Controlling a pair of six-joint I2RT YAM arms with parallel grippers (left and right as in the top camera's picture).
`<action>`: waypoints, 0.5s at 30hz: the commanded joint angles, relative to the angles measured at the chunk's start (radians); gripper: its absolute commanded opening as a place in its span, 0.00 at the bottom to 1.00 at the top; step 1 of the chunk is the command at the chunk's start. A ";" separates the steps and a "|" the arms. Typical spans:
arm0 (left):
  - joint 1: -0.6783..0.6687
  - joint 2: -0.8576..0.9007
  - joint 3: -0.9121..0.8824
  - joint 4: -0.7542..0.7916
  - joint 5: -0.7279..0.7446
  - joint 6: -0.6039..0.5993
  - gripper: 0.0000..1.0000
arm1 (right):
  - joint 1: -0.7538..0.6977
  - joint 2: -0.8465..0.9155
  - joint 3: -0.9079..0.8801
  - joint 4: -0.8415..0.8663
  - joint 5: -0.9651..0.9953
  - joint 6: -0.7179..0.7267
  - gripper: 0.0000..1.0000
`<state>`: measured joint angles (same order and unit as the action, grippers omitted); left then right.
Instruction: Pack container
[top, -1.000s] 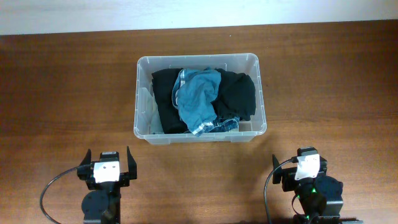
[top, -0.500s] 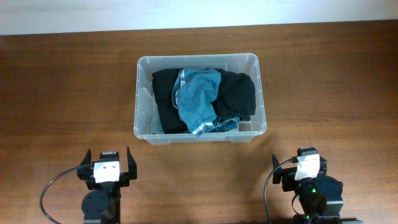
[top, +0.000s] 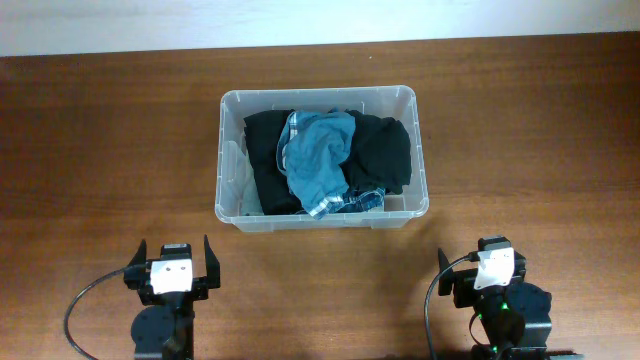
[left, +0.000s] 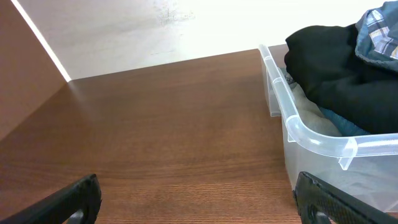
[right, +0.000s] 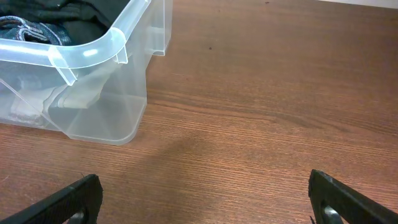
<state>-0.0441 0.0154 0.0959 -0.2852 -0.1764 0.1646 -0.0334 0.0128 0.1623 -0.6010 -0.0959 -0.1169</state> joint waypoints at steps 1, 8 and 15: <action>-0.004 -0.010 -0.007 0.005 -0.014 0.010 0.99 | -0.007 -0.006 -0.006 0.000 -0.005 -0.006 0.99; -0.004 -0.010 -0.007 0.005 -0.014 0.010 0.99 | -0.007 -0.006 -0.006 0.000 -0.005 -0.006 0.99; -0.004 -0.010 -0.007 0.005 -0.014 0.010 0.99 | -0.007 -0.006 -0.006 0.000 -0.005 -0.006 0.99</action>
<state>-0.0441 0.0154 0.0959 -0.2852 -0.1764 0.1646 -0.0334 0.0128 0.1623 -0.6006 -0.0959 -0.1165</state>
